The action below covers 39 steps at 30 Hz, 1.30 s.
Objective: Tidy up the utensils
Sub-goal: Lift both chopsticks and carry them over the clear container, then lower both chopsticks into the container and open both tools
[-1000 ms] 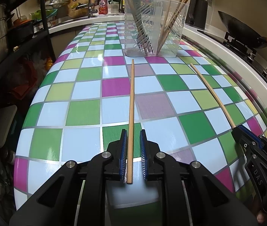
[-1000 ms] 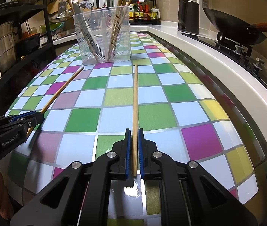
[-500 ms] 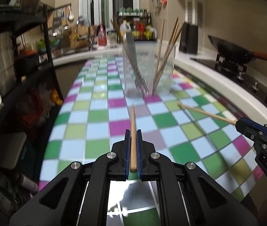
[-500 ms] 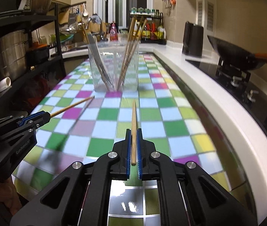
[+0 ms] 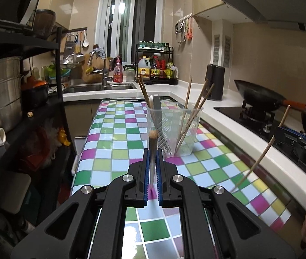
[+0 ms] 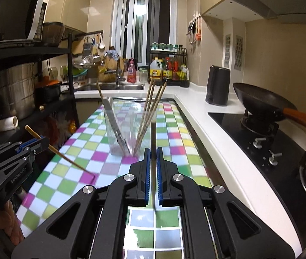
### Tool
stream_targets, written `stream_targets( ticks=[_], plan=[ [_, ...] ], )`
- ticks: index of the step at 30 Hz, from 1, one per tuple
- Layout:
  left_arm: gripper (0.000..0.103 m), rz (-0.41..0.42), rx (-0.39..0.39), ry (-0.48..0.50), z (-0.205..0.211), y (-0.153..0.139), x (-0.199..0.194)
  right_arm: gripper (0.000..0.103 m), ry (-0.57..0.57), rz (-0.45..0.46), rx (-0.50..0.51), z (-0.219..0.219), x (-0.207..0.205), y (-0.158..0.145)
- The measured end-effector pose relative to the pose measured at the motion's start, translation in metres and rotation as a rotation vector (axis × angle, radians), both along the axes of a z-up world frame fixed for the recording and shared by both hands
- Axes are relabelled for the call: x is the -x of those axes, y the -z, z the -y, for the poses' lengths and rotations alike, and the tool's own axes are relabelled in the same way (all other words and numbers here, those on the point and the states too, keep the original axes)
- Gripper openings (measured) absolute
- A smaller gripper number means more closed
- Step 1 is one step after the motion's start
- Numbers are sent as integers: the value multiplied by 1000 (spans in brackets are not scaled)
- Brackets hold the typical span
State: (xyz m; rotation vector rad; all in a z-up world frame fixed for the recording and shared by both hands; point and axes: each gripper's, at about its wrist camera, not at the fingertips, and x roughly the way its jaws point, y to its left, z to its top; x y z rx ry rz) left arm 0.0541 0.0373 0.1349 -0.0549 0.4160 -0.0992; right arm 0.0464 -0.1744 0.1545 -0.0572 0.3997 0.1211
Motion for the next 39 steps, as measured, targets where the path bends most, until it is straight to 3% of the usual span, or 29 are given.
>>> stream_targets(
  ticks=[6,12,19,24,28,39],
  plan=[
    [6,-48,56,35,-10,-21,-23,6,-47,25,-36,-4,-18,-34],
    [6,-68,89,83,-15,-60,-57,6,-88,63,-79,-9,-50,-71],
    [6,-14,151,139,-11,-127,-101,6,-144,135,-104,-22,-95,-130],
    [6,51,159,132,-4,-152,-129,6,-134,180,-106,-30,-129,-151],
    [6,56,138,116,4,-145,-161,6,-113,161,-91,-35,-164,-137],
    [6,-114,91,118,24,-56,-223,6,-99,35,-60,-37,-217,-68]
  ],
)
